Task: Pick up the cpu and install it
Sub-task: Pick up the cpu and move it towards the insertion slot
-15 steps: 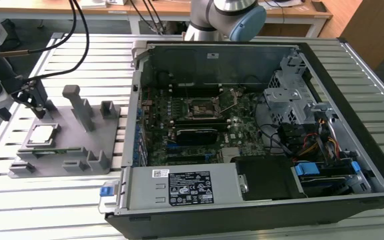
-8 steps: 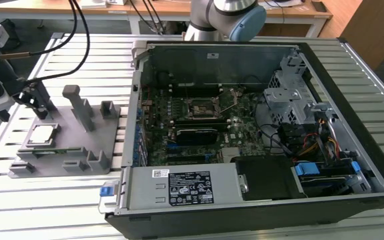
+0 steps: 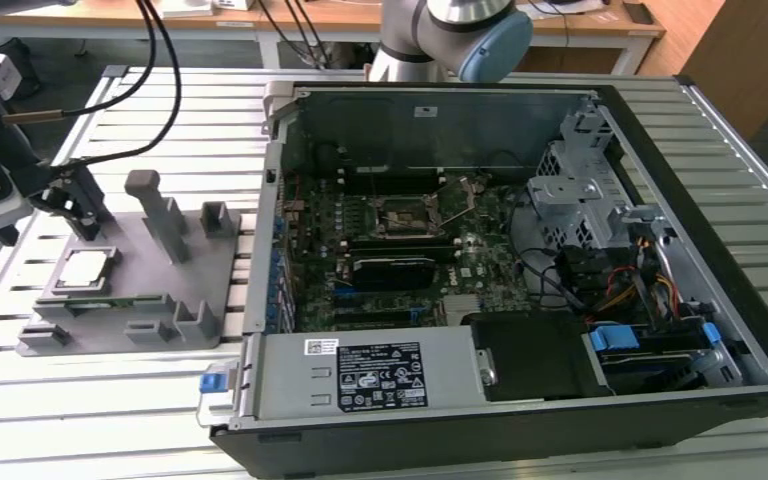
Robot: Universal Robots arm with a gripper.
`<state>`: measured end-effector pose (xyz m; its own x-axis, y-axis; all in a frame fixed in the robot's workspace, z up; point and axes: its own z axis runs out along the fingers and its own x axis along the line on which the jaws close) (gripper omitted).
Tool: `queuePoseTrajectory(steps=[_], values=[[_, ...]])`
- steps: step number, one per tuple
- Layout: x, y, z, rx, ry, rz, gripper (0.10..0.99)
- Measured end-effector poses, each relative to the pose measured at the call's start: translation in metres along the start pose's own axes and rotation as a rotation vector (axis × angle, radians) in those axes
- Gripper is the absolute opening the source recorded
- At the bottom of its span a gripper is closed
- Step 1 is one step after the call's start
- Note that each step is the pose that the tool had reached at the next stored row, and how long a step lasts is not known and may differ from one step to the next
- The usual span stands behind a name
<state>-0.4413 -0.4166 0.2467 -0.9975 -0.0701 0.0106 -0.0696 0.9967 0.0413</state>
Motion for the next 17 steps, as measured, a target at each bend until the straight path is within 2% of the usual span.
queuePoseTrajectory(steps=[8,17], values=[[-0.0001,-0.0004,0.0101,0.0,-0.0002,0.003,0.847],[-0.0002,-0.0007,0.018,0.0,-0.0004,0.007,0.847]])
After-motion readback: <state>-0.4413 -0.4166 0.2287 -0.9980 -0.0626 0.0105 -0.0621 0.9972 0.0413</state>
